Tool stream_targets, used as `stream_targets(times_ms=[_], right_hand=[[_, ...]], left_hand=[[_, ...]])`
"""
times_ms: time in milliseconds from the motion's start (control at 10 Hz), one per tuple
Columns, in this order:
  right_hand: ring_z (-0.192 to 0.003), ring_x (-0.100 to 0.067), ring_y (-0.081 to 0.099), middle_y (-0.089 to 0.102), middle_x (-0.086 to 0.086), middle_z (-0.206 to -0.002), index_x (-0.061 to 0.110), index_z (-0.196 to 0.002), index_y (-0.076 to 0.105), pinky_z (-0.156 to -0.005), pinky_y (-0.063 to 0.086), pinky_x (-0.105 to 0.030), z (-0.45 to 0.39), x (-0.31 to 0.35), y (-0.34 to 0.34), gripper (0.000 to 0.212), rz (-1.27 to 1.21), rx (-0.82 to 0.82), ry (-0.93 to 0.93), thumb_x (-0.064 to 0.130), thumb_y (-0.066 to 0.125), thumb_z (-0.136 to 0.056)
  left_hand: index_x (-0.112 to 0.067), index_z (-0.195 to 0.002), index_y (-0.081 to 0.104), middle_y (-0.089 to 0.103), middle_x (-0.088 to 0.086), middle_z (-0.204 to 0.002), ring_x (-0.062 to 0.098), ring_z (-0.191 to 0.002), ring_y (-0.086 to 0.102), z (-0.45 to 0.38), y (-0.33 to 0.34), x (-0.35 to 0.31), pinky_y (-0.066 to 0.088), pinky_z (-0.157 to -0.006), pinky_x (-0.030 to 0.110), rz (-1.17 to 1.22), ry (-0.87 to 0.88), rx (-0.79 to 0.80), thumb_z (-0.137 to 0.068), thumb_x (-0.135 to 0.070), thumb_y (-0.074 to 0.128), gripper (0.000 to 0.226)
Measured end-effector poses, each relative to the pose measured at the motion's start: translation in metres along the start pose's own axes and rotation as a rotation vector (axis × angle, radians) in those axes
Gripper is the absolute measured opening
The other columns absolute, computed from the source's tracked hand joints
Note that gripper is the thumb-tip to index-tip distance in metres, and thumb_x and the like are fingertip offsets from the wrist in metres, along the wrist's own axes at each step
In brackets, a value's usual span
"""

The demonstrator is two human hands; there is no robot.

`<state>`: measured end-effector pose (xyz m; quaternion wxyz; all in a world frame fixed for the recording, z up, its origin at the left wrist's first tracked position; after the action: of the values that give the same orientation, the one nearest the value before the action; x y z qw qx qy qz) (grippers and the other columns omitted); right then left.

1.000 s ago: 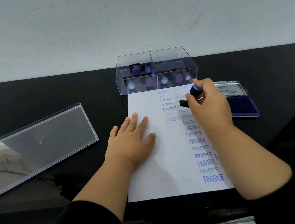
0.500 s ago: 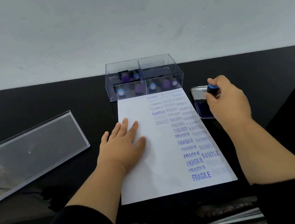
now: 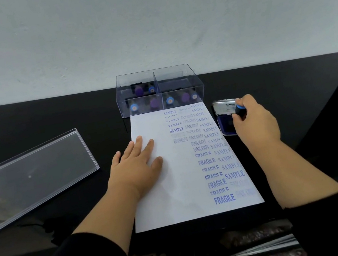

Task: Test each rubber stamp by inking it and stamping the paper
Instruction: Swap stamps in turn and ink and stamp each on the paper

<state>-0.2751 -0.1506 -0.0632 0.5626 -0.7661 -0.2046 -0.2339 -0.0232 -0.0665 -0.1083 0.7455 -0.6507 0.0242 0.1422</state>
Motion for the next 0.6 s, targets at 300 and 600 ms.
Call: stream_targets(times_ms=[300,600], right_hand=[[-0.075,-0.02,0.046,0.05,-0.002,-0.094,0.019,-0.115,0.048,-0.057,0.033,-0.027,-0.0004,0.0037,-0.0024,0.023,0.06,0.01,-0.031,0.015,0.051,-0.093],[-0.08,-0.018,0.048,0.056,-0.004,-0.106,0.022,-0.116,0.05,-0.062,0.036,-0.029,0.0052,0.0014,-0.0029,0.023,-0.033,-0.019,-0.007,0.015,0.051,-0.094]], left_hand=[[-0.038,-0.151,0.003,-0.011,-0.01,-0.159,0.007,-0.146,-0.009,0.0,-0.0006,-0.0008,-0.008,-0.117,0.034,0.001,-0.001,-0.005,-0.1,-0.049,0.019,0.055],[-0.039,-0.151,0.002,-0.011,-0.01,-0.159,0.007,-0.146,-0.009,-0.0007,-0.0008,-0.0006,-0.008,-0.118,0.035,-0.007,0.0,-0.005,-0.1,-0.05,0.019,0.055]])
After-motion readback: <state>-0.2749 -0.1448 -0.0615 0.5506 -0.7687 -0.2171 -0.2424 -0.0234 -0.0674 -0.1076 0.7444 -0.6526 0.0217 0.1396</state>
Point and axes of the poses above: each hand's wrist, its own z-axis away from the middle knuckle, its own y-axis out of the palm, x = y × z, the point moved 4 cm from there along -z, towards the middle knuckle
